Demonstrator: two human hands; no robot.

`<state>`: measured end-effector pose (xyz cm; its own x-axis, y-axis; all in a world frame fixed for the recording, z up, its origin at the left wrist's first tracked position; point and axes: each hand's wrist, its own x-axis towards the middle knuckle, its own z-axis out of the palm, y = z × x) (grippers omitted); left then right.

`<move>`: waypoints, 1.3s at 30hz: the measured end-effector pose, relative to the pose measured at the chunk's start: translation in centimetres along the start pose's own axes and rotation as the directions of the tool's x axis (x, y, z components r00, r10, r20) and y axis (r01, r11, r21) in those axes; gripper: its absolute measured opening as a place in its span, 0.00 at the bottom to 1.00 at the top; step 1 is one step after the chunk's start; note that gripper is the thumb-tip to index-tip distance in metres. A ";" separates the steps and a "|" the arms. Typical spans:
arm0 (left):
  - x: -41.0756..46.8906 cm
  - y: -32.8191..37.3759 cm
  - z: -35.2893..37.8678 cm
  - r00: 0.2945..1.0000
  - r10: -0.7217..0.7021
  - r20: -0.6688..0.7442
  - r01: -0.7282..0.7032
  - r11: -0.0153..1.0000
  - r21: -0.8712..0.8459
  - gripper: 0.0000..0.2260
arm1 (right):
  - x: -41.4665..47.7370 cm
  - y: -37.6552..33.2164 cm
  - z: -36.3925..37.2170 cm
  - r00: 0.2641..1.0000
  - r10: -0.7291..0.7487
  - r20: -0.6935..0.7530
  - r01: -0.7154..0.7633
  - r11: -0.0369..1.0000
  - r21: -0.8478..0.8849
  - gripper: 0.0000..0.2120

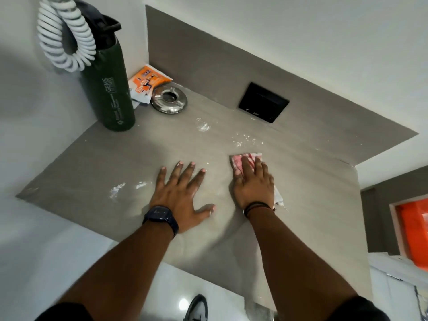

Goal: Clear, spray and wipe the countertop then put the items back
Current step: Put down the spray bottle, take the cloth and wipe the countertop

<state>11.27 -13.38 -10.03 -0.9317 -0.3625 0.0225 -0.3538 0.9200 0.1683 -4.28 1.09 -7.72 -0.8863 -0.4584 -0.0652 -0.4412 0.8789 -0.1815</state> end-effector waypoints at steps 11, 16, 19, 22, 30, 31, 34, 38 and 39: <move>-0.5 -0.3 -0.3 0.997 -0.052 0.050 0.051 0.998 0.023 0.39 | -9.0 -3.3 0.6 0.986 -0.160 0.043 0.156 0.985 0.079 0.26; -0.8 -0.2 -0.5 0.990 -0.068 0.122 0.063 0.997 0.044 0.52 | -13.7 -0.7 0.7 0.992 -0.120 0.049 0.114 0.988 0.100 0.26; -0.7 -0.2 -0.5 0.989 -0.070 0.132 0.066 0.997 0.035 0.53 | -14.9 1.3 0.6 0.997 -0.059 0.040 0.054 0.991 0.120 0.26; -0.7 -0.2 -0.5 0.990 -0.068 0.124 0.066 0.998 0.020 0.53 | -14.4 3.0 0.1 0.999 0.035 0.040 -0.039 0.993 0.110 0.27; 1.4 -0.4 -0.7 0.985 -0.053 0.164 0.051 0.999 0.011 0.53 | -6.4 6.6 -1.9 0.982 0.190 0.018 -0.190 0.979 0.068 0.26; 2.2 -0.5 -0.7 0.984 -0.046 0.171 0.045 0.999 0.006 0.53 | -5.2 6.7 -2.1 0.980 0.196 0.015 -0.197 0.978 0.070 0.26; 3.6 -0.7 -0.6 0.989 -0.033 0.148 0.034 0.999 -0.007 0.54 | -1.5 7.0 -2.4 0.979 0.205 0.006 -0.205 0.977 0.063 0.26; 3.6 -0.7 0.0 0.995 -0.043 0.090 0.045 0.999 -0.021 0.51 | 3.8 6.7 -2.8 0.982 0.191 -0.001 -0.191 0.980 0.051 0.26; 3.6 -0.7 0.0 0.995 -0.042 0.088 0.044 0.999 -0.028 0.51 | 5.3 6.4 -2.8 0.982 0.186 0.001 -0.186 0.981 0.051 0.26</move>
<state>8.11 -15.34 -10.03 -0.9197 -0.3860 -0.0714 -0.3924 0.8985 0.1970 -12.18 4.73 -6.45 -0.9529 -0.2868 -0.0988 -0.2609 0.9410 -0.2156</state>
